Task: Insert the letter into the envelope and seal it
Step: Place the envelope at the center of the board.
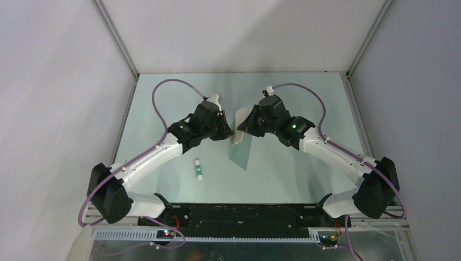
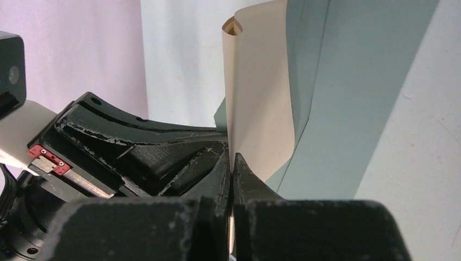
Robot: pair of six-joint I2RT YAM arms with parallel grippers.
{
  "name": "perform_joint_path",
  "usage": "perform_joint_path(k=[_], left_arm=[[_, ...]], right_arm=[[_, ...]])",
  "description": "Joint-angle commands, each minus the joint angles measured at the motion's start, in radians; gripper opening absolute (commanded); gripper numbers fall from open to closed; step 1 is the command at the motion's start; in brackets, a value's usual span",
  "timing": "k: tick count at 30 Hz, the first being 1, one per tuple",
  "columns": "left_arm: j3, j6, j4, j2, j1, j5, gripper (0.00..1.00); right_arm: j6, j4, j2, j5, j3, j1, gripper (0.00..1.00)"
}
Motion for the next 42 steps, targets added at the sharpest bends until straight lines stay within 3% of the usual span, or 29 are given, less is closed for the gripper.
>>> perform_joint_path(k=[1,42], left_arm=[[-0.014,-0.021,0.05,-0.024,-0.005,0.0,0.0],[-0.121,0.006,0.203,-0.145,0.02,0.131,0.0]], right_arm=[[0.041,0.053,0.028,0.006,0.043,0.025,0.0],[0.026,0.036,-0.041,0.043,-0.033,-0.015,0.0]])
